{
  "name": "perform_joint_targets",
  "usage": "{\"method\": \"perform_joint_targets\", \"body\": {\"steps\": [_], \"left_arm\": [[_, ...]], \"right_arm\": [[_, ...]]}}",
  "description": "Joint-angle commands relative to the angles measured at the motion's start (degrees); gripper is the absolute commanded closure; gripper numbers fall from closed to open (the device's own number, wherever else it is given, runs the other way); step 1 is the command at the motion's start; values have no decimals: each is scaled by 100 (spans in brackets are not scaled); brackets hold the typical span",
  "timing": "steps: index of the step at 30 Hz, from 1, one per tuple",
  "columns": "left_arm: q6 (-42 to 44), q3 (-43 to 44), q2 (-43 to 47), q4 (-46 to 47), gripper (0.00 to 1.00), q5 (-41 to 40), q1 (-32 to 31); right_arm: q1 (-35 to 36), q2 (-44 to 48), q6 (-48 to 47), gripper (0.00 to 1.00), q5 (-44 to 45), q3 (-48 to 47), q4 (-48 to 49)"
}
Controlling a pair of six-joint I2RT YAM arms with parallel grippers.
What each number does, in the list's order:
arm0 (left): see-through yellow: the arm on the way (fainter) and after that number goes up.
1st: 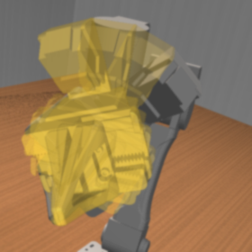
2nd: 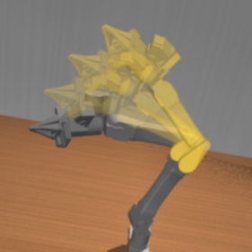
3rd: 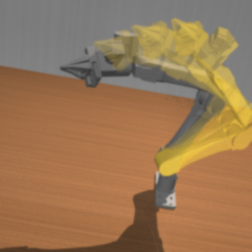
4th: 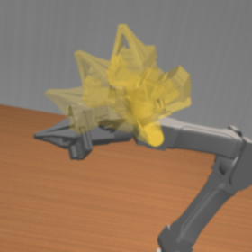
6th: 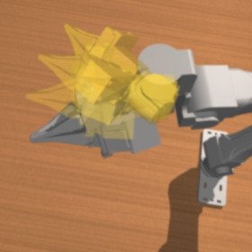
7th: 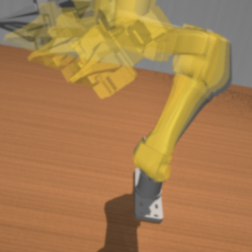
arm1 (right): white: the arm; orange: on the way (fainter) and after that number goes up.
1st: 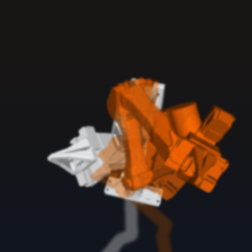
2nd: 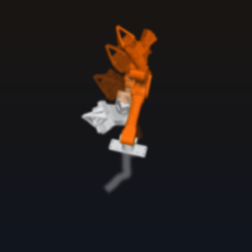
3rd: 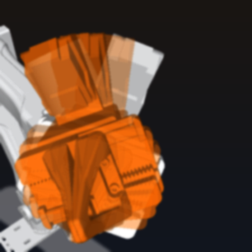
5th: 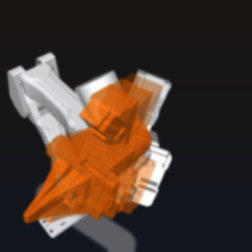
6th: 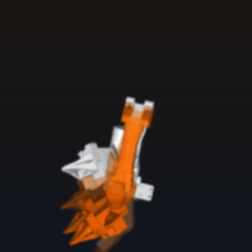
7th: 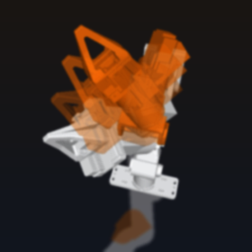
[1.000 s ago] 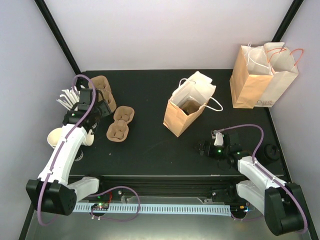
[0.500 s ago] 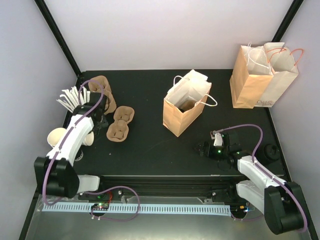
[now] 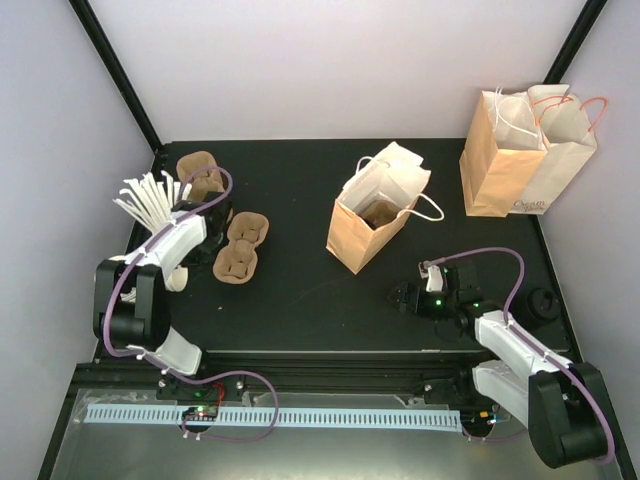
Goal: Pack the takeout coffee
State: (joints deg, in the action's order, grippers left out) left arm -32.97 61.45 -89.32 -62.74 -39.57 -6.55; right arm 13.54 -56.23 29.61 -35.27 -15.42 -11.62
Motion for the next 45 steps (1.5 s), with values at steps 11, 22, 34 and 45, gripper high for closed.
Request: {"method": "perform_joint_targets", "body": {"steps": [11,22,34,45], "left_arm": [[172,2243,2110,-1566,37,1036,-1135],[596,3381,3084,-1975,38,1854,681],[180,2921,3280,-1524,38,2041,1633],[-27,2444,2946,-1485,40,2046,1662]], "right_arm": [[35,-71,-156,0,-325,-128,208],[35,-81,-168,0,-371,-118,224],[34,-279,-205,0,-367,-154,242],[32,-537,-183,0,-363,-137,390]]}}
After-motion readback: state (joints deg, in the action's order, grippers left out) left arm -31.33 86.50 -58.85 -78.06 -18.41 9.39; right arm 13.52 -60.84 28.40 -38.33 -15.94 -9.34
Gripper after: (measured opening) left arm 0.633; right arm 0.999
